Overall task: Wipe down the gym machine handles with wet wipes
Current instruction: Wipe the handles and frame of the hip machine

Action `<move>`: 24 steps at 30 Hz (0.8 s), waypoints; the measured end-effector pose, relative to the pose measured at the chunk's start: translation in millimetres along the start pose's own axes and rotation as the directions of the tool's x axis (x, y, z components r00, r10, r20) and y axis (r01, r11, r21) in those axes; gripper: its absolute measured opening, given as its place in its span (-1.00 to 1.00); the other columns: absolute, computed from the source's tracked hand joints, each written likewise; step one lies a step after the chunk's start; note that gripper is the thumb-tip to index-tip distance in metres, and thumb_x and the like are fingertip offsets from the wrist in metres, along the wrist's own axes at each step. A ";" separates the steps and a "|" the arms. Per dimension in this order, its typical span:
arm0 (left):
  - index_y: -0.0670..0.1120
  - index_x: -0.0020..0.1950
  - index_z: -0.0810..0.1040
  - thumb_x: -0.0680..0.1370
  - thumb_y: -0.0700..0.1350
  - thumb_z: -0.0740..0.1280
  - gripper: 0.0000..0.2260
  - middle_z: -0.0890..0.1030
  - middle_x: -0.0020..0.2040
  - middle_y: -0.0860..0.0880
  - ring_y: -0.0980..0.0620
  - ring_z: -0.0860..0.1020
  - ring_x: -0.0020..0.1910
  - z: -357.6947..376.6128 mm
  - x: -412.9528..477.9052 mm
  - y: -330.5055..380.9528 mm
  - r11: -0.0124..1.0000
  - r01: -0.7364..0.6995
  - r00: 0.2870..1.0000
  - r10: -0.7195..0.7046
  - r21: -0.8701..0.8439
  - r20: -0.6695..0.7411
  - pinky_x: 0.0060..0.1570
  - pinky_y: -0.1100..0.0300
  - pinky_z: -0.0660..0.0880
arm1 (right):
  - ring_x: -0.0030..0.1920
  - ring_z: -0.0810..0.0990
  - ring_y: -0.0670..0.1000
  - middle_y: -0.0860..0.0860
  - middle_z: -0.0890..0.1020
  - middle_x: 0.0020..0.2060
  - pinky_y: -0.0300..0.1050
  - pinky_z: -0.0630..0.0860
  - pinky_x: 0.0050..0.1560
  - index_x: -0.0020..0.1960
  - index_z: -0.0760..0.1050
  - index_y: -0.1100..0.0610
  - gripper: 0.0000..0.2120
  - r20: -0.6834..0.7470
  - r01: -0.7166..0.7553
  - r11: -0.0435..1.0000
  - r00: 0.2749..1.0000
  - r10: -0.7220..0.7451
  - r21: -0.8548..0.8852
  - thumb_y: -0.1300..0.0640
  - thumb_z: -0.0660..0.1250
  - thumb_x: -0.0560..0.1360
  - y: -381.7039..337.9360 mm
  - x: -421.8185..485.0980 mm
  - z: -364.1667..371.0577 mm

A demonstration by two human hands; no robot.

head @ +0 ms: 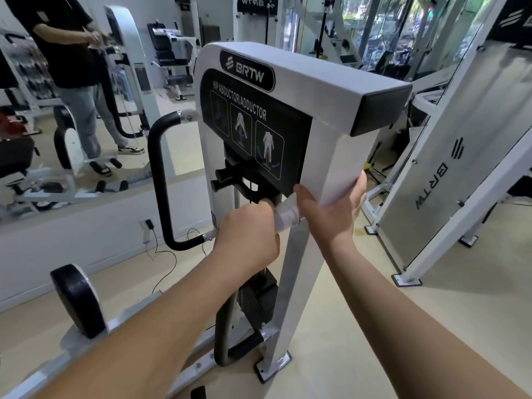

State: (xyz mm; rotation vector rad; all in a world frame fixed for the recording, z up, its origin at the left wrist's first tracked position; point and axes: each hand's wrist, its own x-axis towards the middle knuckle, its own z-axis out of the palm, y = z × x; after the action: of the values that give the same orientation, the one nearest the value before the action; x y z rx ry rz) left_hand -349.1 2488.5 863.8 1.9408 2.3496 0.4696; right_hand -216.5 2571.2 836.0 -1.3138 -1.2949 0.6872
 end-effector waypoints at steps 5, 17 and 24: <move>-0.14 -0.23 0.44 0.43 -0.27 0.37 -0.87 0.48 -0.46 -0.02 -0.01 0.47 -0.51 -26.7 13.7 -10.3 0.844 0.226 0.887 0.028 -0.486 0.461 -0.51 0.27 0.33 | 0.38 0.29 0.05 -0.18 0.26 0.27 0.28 0.35 0.44 0.58 -0.06 -0.18 0.10 0.000 0.019 1.000 1.000 -0.019 0.010 -0.26 0.53 0.24 3.2 0.3 0.8; 0.01 0.07 0.37 0.57 -0.14 0.28 -0.87 0.51 -0.11 0.01 -0.09 0.52 -0.17 -0.5 -20.2 -1.4 0.995 0.000 0.997 -0.008 -0.096 -0.080 -0.25 0.11 0.39 | 0.34 0.31 0.05 -0.17 0.27 0.24 0.33 0.39 0.41 0.57 -0.05 -0.20 0.06 0.010 0.035 0.999 0.999 -0.036 0.038 -0.26 0.51 0.27 2.5 -2.2 2.2; -0.09 -0.19 0.39 0.37 -0.15 0.31 -0.89 0.44 -0.34 -0.01 -0.12 0.46 -0.33 5.8 13.0 -12.3 0.959 0.026 0.988 0.019 -0.282 0.153 -0.32 0.12 0.39 | 0.34 0.31 0.05 -0.24 0.26 0.19 0.31 0.39 0.40 0.58 -0.04 -0.19 0.08 -0.015 0.022 0.997 1.000 -0.021 0.070 -0.29 0.50 0.25 6.1 -3.2 6.2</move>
State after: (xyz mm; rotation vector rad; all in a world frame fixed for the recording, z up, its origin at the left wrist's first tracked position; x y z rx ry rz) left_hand -362.1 2500.3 856.9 1.7739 2.0610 0.5958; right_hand -221.2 2571.4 828.1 -1.2444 -1.2611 0.7009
